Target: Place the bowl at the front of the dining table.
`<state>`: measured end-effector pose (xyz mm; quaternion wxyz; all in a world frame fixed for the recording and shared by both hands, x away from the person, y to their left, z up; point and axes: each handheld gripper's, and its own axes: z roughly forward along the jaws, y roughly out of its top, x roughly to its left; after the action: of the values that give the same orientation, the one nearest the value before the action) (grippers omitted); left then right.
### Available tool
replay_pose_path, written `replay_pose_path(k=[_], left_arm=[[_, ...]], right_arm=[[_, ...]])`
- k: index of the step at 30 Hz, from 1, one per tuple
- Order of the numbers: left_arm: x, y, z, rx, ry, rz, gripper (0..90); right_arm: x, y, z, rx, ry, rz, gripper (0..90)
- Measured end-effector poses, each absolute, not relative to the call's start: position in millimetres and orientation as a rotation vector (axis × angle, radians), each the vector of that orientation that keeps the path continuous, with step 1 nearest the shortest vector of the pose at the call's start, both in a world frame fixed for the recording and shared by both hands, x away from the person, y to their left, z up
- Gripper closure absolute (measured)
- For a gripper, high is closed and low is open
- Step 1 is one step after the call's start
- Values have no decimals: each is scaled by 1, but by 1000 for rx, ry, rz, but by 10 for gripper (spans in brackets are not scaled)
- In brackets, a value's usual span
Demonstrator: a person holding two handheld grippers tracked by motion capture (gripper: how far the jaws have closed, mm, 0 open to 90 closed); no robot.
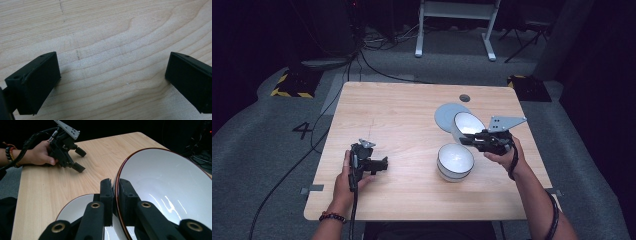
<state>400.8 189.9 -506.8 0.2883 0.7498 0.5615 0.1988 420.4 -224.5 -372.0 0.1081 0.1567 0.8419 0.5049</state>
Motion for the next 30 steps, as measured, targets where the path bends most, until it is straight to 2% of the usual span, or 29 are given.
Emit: replay_pose_path(k=[30], left_arm=[[401,190,-507,2001,1499,531,0]], right_arm=[[458,-224,-372,563,2436,1404,822]])
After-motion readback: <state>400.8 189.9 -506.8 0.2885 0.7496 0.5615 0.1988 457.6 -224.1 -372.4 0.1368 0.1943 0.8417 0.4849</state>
